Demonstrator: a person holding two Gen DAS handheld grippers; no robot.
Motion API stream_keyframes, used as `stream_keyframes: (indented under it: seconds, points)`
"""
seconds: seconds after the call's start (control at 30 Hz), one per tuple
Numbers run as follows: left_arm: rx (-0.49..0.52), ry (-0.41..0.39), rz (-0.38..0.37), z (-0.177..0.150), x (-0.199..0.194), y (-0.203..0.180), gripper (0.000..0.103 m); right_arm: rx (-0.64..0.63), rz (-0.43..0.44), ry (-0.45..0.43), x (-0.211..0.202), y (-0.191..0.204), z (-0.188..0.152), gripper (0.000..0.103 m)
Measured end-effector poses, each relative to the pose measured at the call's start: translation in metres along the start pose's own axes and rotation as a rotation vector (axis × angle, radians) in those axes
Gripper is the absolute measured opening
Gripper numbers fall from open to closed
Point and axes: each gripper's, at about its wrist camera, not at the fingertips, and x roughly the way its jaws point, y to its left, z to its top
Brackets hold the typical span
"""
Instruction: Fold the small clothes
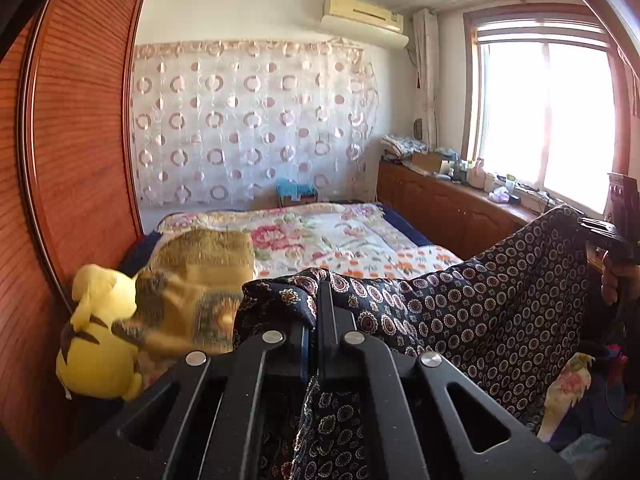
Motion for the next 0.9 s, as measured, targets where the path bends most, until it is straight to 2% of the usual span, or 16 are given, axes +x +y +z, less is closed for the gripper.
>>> stream_keyframes:
  seconds: [0.13,0.27,0.47,0.63,0.73,0.83,0.9]
  points:
    - [0.002,-0.010,0.000,0.026,0.020,0.005,0.004,-0.050,-0.024,-0.028,0.004,-0.002,0.025,0.007]
    - [0.016,-0.012,0.053,0.056,0.059,0.018,0.004,-0.114,-0.082,-0.025,0.035,-0.005,0.051,0.007]
    - [0.012,0.058,0.109,0.078,0.144,0.043,0.004,-0.127,-0.173,0.027,0.130,-0.004,0.074,0.007]
    - [0.032,0.150,0.132,0.071,0.216,0.049,0.004,-0.073,-0.210,0.113,0.199,-0.007,0.079,0.007]
    - [0.043,0.219,0.149,0.056,0.258,0.051,0.004,-0.059,-0.218,0.196,0.248,-0.007,0.068,0.007]
    - [0.047,0.268,0.145,0.043,0.281,0.052,0.005,-0.050,-0.228,0.284,0.295,-0.007,0.050,0.007]
    - [0.055,0.284,0.151,0.037,0.286,0.051,0.022,-0.032,-0.236,0.327,0.317,-0.006,0.038,0.007]
